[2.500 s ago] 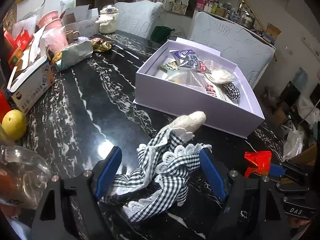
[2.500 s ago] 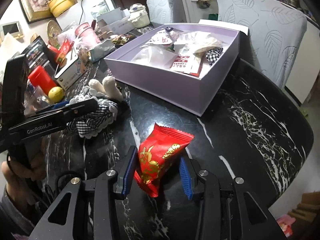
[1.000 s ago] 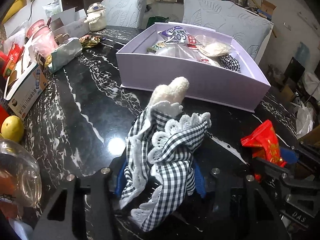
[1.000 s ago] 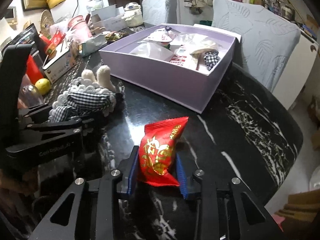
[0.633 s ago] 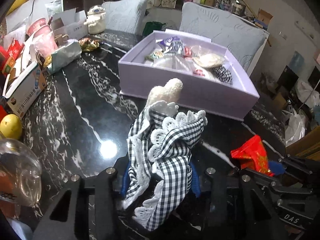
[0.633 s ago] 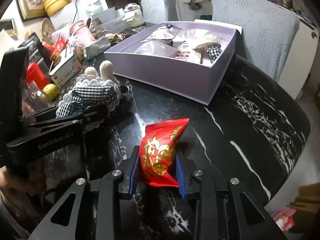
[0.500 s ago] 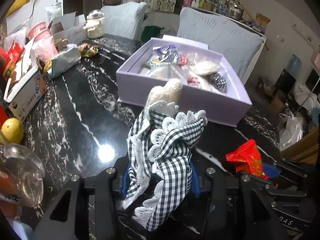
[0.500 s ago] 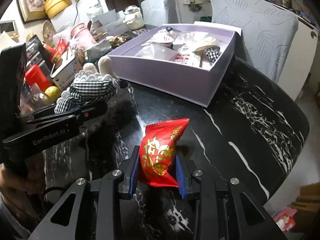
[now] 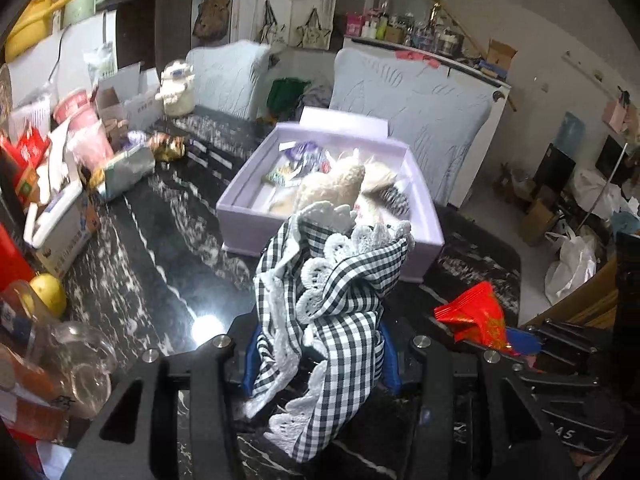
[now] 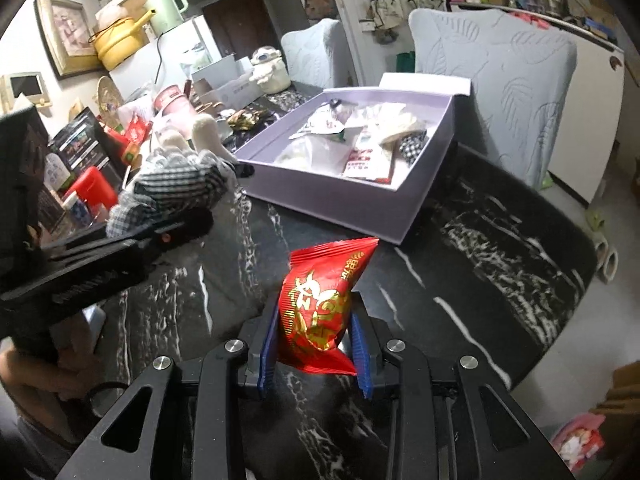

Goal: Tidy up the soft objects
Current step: 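Lift red packet and gingham fabric and carry both over the gift box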

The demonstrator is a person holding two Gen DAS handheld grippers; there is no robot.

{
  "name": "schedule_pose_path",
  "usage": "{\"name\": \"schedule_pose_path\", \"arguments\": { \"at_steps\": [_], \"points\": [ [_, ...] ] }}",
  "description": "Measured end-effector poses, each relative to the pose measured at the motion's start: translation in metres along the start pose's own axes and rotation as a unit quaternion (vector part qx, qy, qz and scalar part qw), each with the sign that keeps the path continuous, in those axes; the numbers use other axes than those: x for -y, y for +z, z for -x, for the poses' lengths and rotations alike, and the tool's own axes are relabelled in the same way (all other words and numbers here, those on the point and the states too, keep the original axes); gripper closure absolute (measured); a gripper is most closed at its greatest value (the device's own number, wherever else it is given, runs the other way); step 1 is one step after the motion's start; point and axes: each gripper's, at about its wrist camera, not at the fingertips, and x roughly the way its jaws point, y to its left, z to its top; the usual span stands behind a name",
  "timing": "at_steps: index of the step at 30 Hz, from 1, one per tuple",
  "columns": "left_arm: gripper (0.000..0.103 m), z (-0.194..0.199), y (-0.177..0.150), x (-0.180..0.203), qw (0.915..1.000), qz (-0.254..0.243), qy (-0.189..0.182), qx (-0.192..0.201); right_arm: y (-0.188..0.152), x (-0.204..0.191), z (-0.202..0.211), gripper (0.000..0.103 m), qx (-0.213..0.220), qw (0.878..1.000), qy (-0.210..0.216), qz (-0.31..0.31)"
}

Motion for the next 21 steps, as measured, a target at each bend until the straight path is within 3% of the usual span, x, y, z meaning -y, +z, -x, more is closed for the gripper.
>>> {"name": "schedule_pose_path", "arguments": {
  "at_steps": [4, 12, 21],
  "points": [
    [0.057, 0.017, 0.010, 0.011, 0.9995, -0.017, 0.010, 0.025, 0.005, 0.001, 0.013, 0.072, 0.016, 1.000, 0.001, -0.001],
    [0.057, 0.037, 0.036, 0.025, 0.9971, -0.036, -0.008, 0.066, 0.023, -0.003, 0.042, 0.072, 0.058, 0.998, -0.001, 0.015],
    [0.057, 0.029, 0.064, 0.030, 0.9958, -0.043, -0.011, 0.080, 0.050, 0.003, 0.050, 0.072, 0.084, 0.996, 0.000, 0.024]
  ]
}}
